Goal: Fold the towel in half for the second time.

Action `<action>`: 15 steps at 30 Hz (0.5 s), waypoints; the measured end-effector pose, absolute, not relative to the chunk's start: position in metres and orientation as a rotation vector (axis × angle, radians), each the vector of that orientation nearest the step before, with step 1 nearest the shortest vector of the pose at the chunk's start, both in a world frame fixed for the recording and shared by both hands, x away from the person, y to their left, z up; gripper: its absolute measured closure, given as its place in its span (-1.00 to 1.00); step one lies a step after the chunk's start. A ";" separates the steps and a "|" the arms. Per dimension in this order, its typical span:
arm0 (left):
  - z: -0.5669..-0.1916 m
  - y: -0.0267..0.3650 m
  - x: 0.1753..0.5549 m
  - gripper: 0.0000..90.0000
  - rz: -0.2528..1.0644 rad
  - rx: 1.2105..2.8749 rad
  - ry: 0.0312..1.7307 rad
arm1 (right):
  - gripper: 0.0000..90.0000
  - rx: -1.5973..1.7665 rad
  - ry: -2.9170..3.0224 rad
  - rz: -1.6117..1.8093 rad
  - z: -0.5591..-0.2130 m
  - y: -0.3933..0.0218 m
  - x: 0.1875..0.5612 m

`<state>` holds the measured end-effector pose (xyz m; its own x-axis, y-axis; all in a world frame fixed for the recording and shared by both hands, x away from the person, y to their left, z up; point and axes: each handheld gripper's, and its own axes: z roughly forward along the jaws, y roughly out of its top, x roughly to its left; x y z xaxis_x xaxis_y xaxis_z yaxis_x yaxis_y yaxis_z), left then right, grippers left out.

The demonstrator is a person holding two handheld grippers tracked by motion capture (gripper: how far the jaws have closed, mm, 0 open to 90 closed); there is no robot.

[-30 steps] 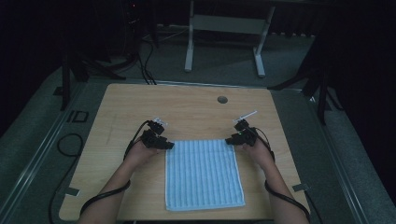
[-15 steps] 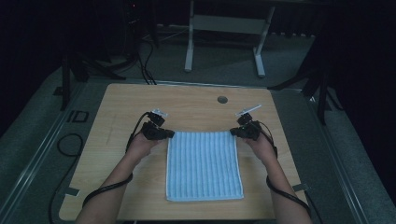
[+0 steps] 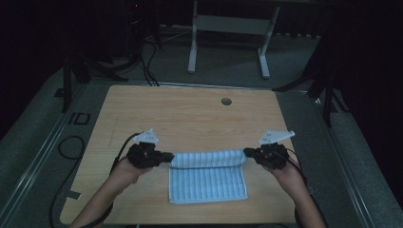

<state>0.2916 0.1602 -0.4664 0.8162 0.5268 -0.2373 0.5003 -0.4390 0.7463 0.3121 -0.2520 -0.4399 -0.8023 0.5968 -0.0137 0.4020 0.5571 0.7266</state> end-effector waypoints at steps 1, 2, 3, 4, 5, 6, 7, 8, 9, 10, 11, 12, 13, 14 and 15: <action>-0.469 0.159 0.284 0.91 0.030 2.125 0.737 | 0.93 0.818 2.537 1.092 -0.441 -0.254 0.302; -0.472 0.157 0.277 0.90 0.041 2.139 0.726 | 0.93 0.823 2.536 1.102 -0.443 -0.255 0.293; -0.475 0.156 0.271 0.90 0.049 2.147 0.722 | 0.93 0.820 2.542 1.107 -0.446 -0.257 0.285; -0.478 0.155 0.266 0.90 0.034 2.146 0.720 | 0.93 0.815 2.548 1.095 -0.449 -0.257 0.278; -0.481 0.154 0.262 0.89 0.019 2.154 0.722 | 0.93 0.818 2.558 1.087 -0.452 -0.258 0.272; -0.483 0.153 0.258 0.87 0.016 2.167 0.710 | 0.89 0.830 2.587 1.093 -0.456 -0.259 0.266; -0.485 0.153 0.255 0.80 0.009 2.183 0.694 | 0.74 0.833 2.611 1.100 -0.460 -0.261 0.262; -0.486 0.153 0.254 0.60 0.019 2.193 0.701 | 0.65 0.831 2.616 1.104 -0.462 -0.263 0.258; -0.486 0.153 0.254 0.37 0.018 2.194 0.713 | 0.64 0.839 2.603 1.102 -0.463 -0.265 0.255; -0.487 0.153 0.254 0.32 0.016 2.195 0.729 | 0.60 0.845 2.594 1.104 -0.463 -0.267 0.255; -0.488 0.154 0.256 0.30 0.015 2.196 0.736 | 0.59 0.859 2.586 1.107 -0.462 -0.269 0.256; -0.488 0.154 0.258 0.17 0.014 2.180 0.749 | 0.59 0.874 2.584 1.112 -0.463 -0.271 0.258; -0.490 0.153 0.260 0.14 0.005 2.176 0.754 | 0.59 0.872 2.582 1.102 -0.463 -0.270 0.260; -0.491 0.151 0.261 0.14 0.012 2.179 0.757 | 0.59 0.876 2.574 1.088 -0.465 -0.269 0.262; -0.493 0.149 0.262 0.14 0.005 2.178 0.751 | 0.57 0.878 2.586 1.084 -0.467 -0.266 0.264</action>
<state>0.2620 0.1486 -0.4932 0.8226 0.5163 -0.2385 0.5128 -0.4921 0.7035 0.2642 -0.2664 -0.4670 -0.8026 0.5952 0.0407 0.4465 0.5540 0.7027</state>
